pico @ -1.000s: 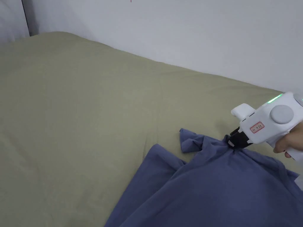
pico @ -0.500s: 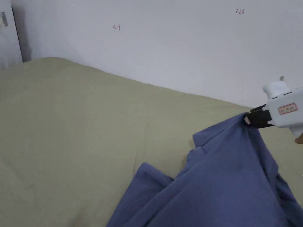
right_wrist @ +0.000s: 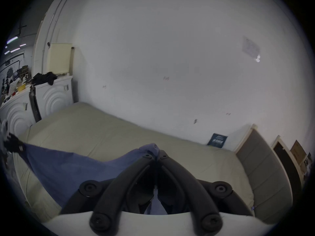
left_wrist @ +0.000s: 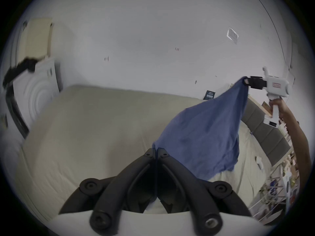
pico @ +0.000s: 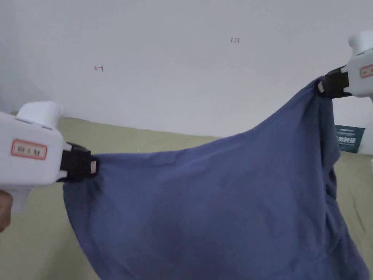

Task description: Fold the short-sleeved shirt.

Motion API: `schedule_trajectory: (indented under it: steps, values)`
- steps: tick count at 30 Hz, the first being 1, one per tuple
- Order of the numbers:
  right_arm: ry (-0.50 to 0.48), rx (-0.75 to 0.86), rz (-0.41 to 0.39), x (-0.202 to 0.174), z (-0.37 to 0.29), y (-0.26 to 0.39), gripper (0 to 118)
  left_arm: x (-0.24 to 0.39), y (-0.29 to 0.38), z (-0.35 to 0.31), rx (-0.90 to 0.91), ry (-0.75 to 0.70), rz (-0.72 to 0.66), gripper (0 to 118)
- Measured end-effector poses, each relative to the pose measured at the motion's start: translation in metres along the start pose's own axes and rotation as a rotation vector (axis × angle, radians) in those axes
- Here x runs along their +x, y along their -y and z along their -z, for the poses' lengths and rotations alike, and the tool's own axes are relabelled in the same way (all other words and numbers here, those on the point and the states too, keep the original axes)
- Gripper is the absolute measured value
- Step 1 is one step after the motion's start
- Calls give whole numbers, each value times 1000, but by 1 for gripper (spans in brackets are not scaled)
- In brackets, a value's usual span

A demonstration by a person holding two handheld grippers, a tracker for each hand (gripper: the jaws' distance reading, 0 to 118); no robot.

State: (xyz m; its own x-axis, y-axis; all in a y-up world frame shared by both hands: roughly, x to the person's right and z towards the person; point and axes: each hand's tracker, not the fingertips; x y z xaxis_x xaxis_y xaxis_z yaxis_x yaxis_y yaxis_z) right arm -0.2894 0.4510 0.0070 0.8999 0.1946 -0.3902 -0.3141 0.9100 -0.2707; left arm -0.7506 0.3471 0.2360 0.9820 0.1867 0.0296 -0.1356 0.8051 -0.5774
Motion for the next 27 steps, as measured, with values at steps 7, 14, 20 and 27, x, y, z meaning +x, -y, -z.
schedule_trajectory:
  steps: [7,14,20,27]
  values:
    - [130,123,56,35,-9,-39,4,7,-118,20,70,-71,68,0]
    - [255,267,123,53,1,-78,4,4,-201,51,133,-188,126,0]
    - [303,329,107,54,9,-111,4,-16,-252,55,212,-284,134,0]
    - [286,392,75,48,-3,-131,4,-31,-274,33,302,-336,153,0]
